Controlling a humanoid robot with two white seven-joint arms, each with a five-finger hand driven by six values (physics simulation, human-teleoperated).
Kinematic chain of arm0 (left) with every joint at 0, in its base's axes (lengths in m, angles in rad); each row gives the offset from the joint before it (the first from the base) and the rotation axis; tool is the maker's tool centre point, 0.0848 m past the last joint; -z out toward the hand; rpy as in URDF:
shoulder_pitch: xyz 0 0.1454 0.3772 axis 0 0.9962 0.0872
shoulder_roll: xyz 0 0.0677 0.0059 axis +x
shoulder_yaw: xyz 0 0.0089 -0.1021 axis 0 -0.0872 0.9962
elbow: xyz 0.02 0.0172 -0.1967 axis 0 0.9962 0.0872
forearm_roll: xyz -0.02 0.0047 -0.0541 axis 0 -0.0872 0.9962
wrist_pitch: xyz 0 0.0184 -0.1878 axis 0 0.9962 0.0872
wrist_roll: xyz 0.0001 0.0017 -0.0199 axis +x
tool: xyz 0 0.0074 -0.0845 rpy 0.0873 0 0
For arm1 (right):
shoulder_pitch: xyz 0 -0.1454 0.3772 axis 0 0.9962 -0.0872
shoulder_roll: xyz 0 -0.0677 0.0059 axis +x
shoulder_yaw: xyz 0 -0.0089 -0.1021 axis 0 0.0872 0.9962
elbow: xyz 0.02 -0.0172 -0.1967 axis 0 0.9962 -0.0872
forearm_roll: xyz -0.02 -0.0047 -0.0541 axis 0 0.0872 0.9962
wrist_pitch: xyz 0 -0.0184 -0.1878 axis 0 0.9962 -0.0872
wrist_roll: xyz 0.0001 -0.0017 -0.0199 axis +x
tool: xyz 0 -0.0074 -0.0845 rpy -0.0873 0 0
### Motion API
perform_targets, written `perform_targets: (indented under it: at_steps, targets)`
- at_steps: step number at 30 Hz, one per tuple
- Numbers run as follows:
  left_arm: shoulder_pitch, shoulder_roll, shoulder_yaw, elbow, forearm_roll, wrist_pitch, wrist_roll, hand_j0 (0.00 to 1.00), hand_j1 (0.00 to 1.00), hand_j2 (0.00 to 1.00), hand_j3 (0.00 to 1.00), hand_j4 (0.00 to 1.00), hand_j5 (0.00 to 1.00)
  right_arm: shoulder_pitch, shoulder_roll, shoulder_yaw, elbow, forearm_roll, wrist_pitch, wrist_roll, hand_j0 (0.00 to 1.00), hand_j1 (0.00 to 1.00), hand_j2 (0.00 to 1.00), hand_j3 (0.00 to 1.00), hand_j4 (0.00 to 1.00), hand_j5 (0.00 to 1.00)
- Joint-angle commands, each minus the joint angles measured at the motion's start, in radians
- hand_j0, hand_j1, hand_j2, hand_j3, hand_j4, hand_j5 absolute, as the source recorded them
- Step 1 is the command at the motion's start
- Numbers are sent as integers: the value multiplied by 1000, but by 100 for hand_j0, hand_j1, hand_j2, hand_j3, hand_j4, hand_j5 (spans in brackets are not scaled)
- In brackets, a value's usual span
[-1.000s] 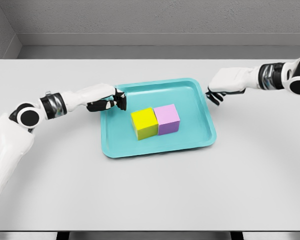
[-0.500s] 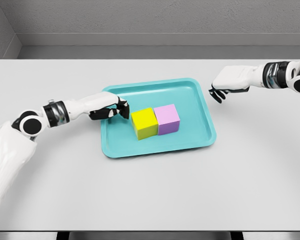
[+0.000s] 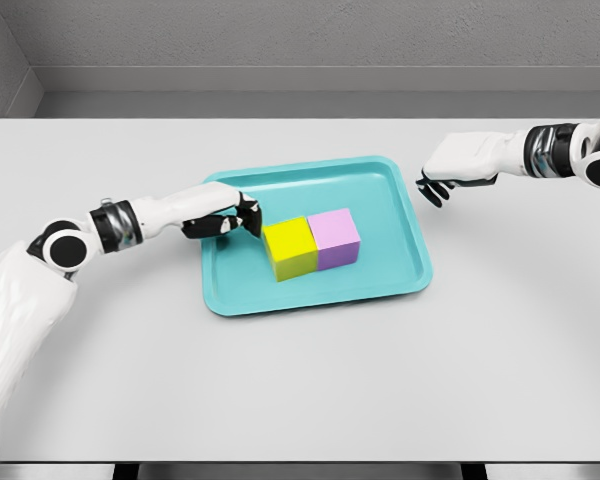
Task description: Push two cubes
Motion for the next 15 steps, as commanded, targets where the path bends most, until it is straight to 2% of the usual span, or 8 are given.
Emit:
perform_targets:
  at_steps: [1,6,9,10,11,12,13,15]
  targets:
    - [0,9,4,1,19,2,0,35,35,35,35,35,35,0,-2,-3,-1,-4,2,0,25,25,25,25,25,25]
    - [-6,46,8,-2,53,2,0,35,35,35,35,35,35,-3,-3,-4,-3,-4,2,0,27,27,27,27,27,27]
    - [-3,218,27,-111,252,2,0,38,38,38,38,38,38,-8,-26,-7,-1,-4,2,0,30,30,30,30,30,30]
    - [-3,274,28,-127,297,2,0,43,43,43,43,43,43,-8,-33,-12,0,-4,2,0,32,32,32,32,32,32]
    - [12,307,57,-136,304,2,0,56,56,56,56,56,56,-3,-34,-27,3,-4,2,0,33,33,33,33,33,33]
    - [66,324,122,-136,303,2,0,83,83,83,83,83,83,-5,-48,-29,6,-4,2,0,38,38,38,38,38,38]
    - [72,336,146,-121,298,2,0,100,100,100,100,100,100,-8,-49,-29,10,-4,2,0,49,49,49,49,49,49]
    - [71,317,135,-49,255,2,0,100,100,100,100,100,100,-9,-51,-52,42,-4,2,0,94,94,94,94,94,94]
